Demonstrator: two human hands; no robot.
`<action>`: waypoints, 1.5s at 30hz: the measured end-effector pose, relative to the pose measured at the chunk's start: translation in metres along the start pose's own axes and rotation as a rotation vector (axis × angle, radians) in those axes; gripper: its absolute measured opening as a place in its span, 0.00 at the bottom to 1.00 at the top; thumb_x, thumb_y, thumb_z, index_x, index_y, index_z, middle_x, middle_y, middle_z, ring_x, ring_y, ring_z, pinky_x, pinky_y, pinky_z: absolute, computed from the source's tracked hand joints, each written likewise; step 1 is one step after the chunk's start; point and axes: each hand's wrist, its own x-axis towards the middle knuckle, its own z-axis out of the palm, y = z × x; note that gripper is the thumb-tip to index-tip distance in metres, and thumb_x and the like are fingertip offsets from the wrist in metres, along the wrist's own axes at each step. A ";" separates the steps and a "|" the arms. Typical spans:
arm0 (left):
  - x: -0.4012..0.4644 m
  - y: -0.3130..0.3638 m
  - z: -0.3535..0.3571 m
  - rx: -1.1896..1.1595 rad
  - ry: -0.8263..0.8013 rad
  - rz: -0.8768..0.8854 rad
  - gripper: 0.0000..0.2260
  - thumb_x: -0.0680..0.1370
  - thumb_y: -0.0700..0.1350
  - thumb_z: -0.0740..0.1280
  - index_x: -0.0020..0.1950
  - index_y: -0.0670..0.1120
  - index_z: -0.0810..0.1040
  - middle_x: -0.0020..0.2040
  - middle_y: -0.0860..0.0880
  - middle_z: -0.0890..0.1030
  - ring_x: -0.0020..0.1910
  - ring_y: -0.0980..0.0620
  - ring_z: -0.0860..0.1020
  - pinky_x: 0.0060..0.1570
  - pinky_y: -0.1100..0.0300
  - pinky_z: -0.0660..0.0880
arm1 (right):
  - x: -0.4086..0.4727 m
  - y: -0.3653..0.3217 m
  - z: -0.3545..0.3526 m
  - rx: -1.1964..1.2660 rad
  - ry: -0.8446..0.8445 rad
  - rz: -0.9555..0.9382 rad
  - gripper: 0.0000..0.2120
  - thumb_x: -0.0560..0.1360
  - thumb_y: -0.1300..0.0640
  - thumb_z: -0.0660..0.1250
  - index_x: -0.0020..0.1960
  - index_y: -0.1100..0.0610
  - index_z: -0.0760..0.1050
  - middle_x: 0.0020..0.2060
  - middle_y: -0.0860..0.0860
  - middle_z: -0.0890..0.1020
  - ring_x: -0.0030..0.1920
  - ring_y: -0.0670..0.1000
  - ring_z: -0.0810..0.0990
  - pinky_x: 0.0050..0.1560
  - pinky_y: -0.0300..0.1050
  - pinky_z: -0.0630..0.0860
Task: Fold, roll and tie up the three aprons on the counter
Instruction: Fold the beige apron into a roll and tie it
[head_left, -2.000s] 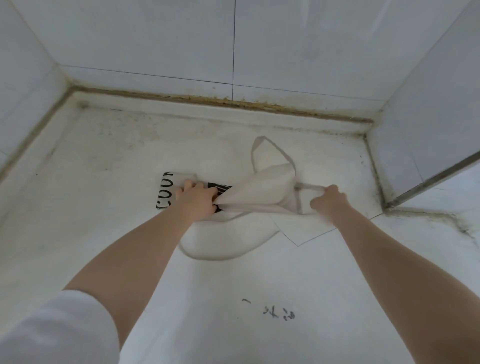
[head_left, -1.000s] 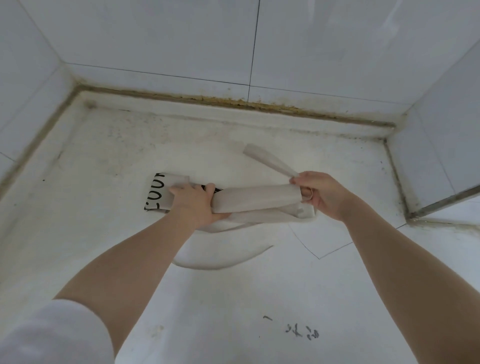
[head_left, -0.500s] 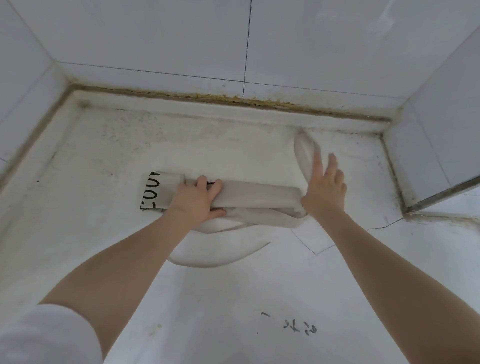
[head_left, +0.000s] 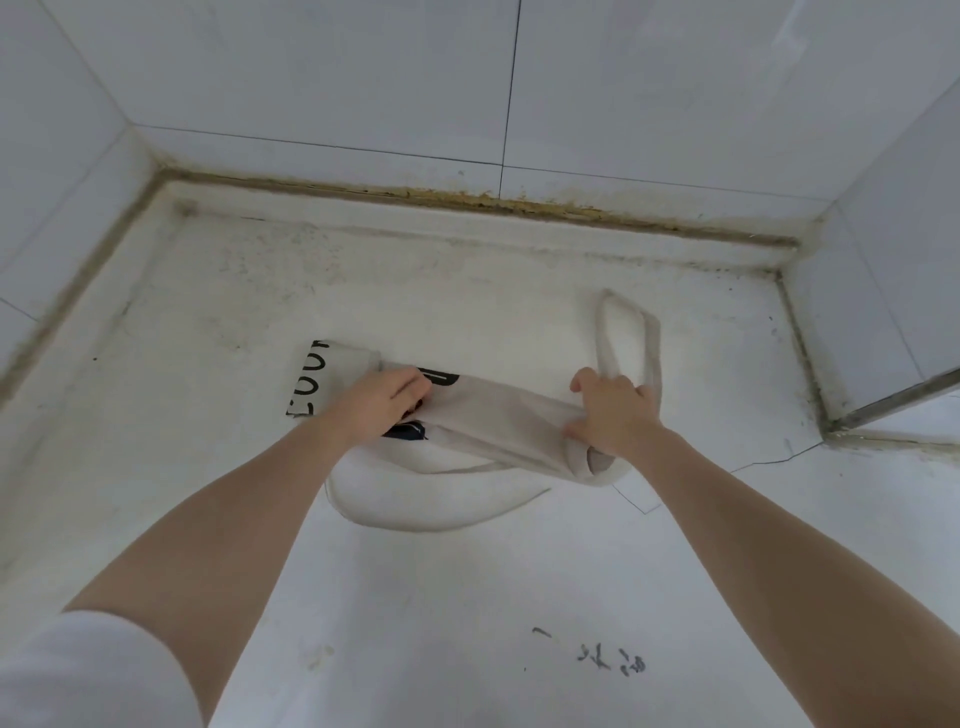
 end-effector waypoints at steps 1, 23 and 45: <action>0.002 -0.003 0.001 -0.008 0.033 0.004 0.03 0.80 0.44 0.61 0.49 0.45 0.72 0.37 0.52 0.74 0.36 0.51 0.72 0.37 0.66 0.67 | 0.001 0.001 -0.002 -0.030 -0.014 0.012 0.08 0.75 0.49 0.62 0.51 0.51 0.71 0.42 0.48 0.72 0.57 0.55 0.71 0.57 0.49 0.62; 0.010 -0.011 -0.028 -1.297 0.475 -0.394 0.15 0.79 0.42 0.52 0.32 0.47 0.62 0.25 0.50 0.63 0.19 0.55 0.60 0.19 0.67 0.53 | 0.005 -0.154 0.019 0.206 0.060 -0.648 0.28 0.81 0.54 0.54 0.77 0.48 0.46 0.66 0.51 0.71 0.55 0.58 0.77 0.50 0.50 0.74; 0.000 0.006 -0.036 0.230 0.201 -0.132 0.15 0.72 0.39 0.66 0.56 0.40 0.66 0.53 0.41 0.76 0.51 0.42 0.75 0.46 0.52 0.73 | 0.004 -0.164 0.008 1.124 -0.300 -0.120 0.09 0.77 0.60 0.58 0.46 0.58 0.77 0.39 0.55 0.78 0.40 0.53 0.78 0.47 0.41 0.76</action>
